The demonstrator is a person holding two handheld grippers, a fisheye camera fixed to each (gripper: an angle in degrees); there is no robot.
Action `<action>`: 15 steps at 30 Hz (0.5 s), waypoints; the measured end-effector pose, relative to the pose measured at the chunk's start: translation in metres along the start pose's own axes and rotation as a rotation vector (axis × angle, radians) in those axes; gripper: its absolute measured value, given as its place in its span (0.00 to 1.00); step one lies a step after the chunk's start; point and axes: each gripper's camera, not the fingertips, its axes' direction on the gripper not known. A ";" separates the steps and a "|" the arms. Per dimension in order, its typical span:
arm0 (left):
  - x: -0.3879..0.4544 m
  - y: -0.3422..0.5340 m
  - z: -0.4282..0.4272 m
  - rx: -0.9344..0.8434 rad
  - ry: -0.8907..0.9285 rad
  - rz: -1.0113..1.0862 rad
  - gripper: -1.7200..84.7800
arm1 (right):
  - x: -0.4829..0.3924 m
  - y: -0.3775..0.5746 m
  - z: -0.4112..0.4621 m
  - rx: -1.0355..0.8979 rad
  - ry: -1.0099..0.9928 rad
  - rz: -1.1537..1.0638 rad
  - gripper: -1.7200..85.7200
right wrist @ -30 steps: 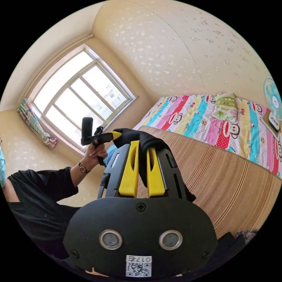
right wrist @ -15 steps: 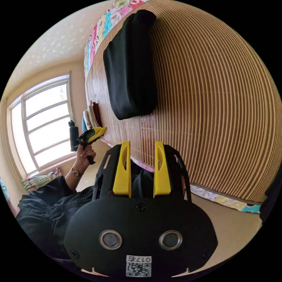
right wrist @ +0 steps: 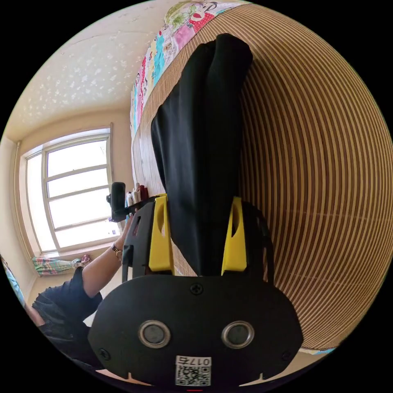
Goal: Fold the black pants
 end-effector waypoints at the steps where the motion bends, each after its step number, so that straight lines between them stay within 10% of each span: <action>1: 0.002 0.005 -0.002 0.015 0.009 -0.015 0.19 | 0.000 0.003 -0.004 0.032 0.003 0.013 0.20; 15: 0.180 0.074 0.082 -0.331 0.206 0.090 0.12 | 0.084 0.106 -0.186 0.175 0.119 0.206 0.12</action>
